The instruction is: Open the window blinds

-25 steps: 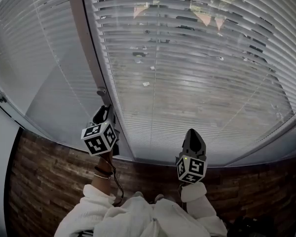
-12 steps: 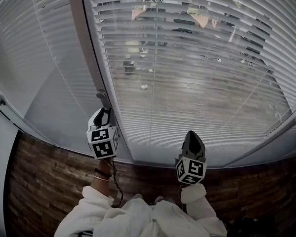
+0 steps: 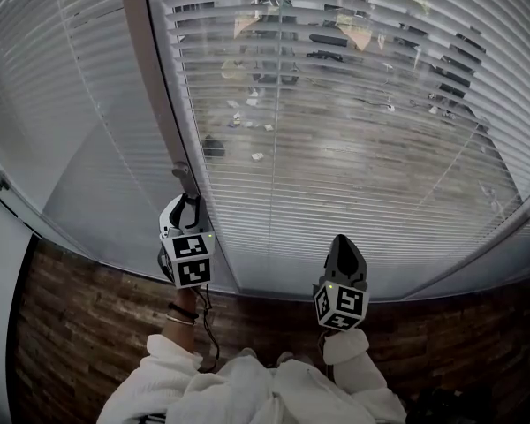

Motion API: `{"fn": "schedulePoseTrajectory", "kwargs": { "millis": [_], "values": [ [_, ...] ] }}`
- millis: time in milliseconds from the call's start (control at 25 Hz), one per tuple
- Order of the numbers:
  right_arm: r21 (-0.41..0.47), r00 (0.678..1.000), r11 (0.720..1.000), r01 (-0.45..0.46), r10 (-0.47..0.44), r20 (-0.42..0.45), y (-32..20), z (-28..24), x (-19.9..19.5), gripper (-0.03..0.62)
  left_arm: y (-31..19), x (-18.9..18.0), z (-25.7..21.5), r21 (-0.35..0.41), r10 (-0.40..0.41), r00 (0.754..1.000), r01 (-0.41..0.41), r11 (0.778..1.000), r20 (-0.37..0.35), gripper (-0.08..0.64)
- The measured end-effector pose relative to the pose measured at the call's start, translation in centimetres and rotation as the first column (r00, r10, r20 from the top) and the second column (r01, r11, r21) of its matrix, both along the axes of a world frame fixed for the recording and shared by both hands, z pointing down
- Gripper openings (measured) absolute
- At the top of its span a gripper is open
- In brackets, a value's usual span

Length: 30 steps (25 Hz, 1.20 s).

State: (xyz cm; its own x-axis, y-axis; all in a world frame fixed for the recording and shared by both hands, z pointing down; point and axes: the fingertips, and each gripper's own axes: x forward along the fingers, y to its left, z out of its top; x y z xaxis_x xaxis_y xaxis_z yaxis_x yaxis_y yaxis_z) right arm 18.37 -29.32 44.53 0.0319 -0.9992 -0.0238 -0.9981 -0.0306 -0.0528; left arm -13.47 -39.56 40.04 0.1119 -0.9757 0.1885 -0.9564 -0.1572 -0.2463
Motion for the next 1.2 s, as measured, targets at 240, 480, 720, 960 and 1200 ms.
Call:
{"fn": "schedulePoseTrajectory", "kwargs": {
  "millis": [240,480,720,960,1200],
  "values": [
    [0.004,1.000,1.000,0.000,0.000,0.003,-0.2,-0.1,-0.1,0.012,0.0,0.0,0.2,-0.010,0.008,0.999,-0.008,1.000,-0.039,0.123],
    [0.001,1.000,1.000,-0.005,0.005,0.016,-0.3,0.0,-0.1,0.012,1.4,-0.6,-0.4,0.051,0.018,0.945,-0.001,0.999,-0.326,0.123],
    [-0.004,1.000,1.000,-0.009,0.009,0.023,-0.4,0.3,0.0,0.012,7.2,5.4,1.2,0.235,0.138,0.968,-0.088,0.968,-0.208,0.076],
    [0.008,1.000,1.000,0.016,-0.016,0.022,1.1,0.5,-0.9,0.012,10.0,13.8,5.0,0.115,0.414,0.759,-0.416,0.902,-0.503,0.000],
    [-0.109,0.997,0.991,0.076,-0.079,-0.025,2.0,4.7,-4.0,0.012,13.2,18.8,11.6,-0.039,0.450,0.711,-0.556,0.830,-0.541,0.000]
  ]
}}
